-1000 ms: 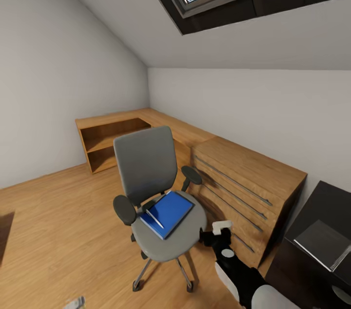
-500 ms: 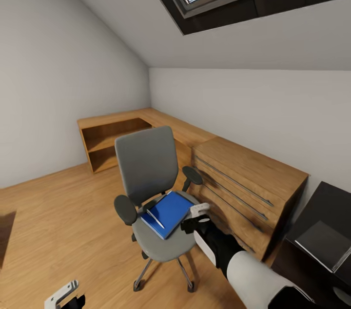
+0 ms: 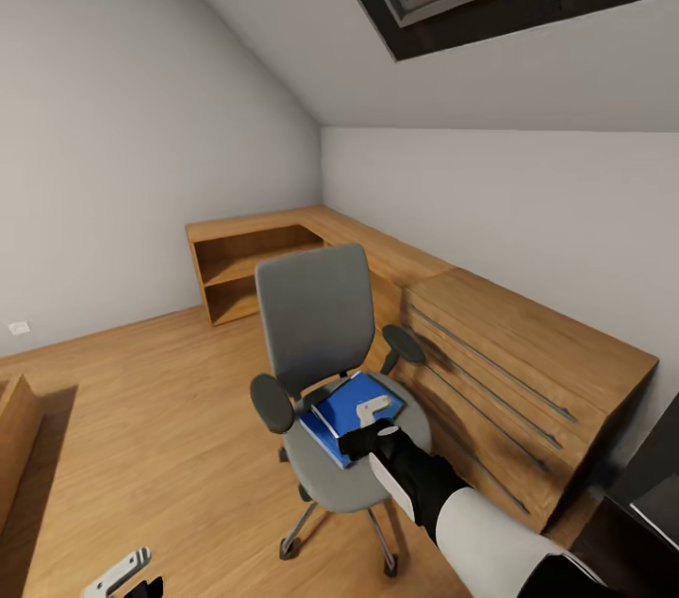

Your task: In the bedroom, organize the workspace by keeping the computer under the desk, ensuring the monitor is on the desk, placing the keyboard on the desk next to the monitor, placing the mouse on the desk next to the keyboard, moving the folder from the swivel chair onto the desk next to the mouse, stacking the notebook on top of the folder with the pen on top of the notebook, and positioning the swivel chair next to the desk.

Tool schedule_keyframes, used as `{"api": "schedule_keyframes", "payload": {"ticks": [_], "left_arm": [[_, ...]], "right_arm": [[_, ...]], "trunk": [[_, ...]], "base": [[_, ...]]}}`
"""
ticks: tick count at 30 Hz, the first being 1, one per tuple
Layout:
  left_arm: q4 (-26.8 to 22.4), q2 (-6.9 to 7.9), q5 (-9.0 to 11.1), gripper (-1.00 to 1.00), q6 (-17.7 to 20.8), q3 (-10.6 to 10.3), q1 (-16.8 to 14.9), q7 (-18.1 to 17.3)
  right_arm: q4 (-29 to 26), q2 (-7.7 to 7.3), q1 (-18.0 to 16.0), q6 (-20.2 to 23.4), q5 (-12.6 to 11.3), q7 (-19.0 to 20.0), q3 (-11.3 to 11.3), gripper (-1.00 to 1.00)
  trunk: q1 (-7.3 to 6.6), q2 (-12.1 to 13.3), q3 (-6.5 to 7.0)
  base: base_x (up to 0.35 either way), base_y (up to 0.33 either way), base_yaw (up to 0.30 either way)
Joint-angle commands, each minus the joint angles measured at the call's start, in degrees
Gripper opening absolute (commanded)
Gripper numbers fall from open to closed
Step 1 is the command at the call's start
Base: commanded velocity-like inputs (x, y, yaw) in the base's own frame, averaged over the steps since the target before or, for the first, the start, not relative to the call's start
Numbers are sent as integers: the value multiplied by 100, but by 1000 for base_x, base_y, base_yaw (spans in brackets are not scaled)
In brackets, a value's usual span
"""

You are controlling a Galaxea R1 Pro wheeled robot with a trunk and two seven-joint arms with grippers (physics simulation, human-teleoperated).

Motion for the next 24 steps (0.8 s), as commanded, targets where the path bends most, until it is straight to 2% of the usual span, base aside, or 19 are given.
{"api": "schedule_keyframes", "payload": {"ticks": [1,4,8,9,10,15,18,24], "left_arm": [[2,2,52,100,19,0,3,31],[25,2,45,100,19,-2,3,27],[31,2,39,100,19,-4,3,29],[32,2,38,100,19,-5,3,30],[35,2,37,100,19,-6,3,32],[41,2,37,100,19,-7,3,29],[41,2,41,100,19,-7,3,26],[42,2,43,100,16,-7,3,25]], "right_arm": [[-6,-6,-6,26,-49,78,48,100],[-6,-15,-6,32,-36,293,57,100],[-3,-26,-6,34,-32,357,174,100],[-1,-29,-6,34,-32,367,299,100],[1,-34,-6,34,-35,375,524,100],[9,-51,-6,27,-37,390,879,100],[11,-137,-6,20,-33,392,936,100],[7,-205,-6,17,-24,393,953,100]], "trunk": [[3,-3,-11],[3,-3,-30],[3,-3,-54],[3,-3,-60],[3,-3,-63],[3,-3,-72],[3,-3,-72],[3,-3,-73]], "base": [[265,0,210],[296,0,210],[171,0,209],[71,0,202],[42,0,122],[123,-3,55],[233,-40,9],[91,-14,2]]}}
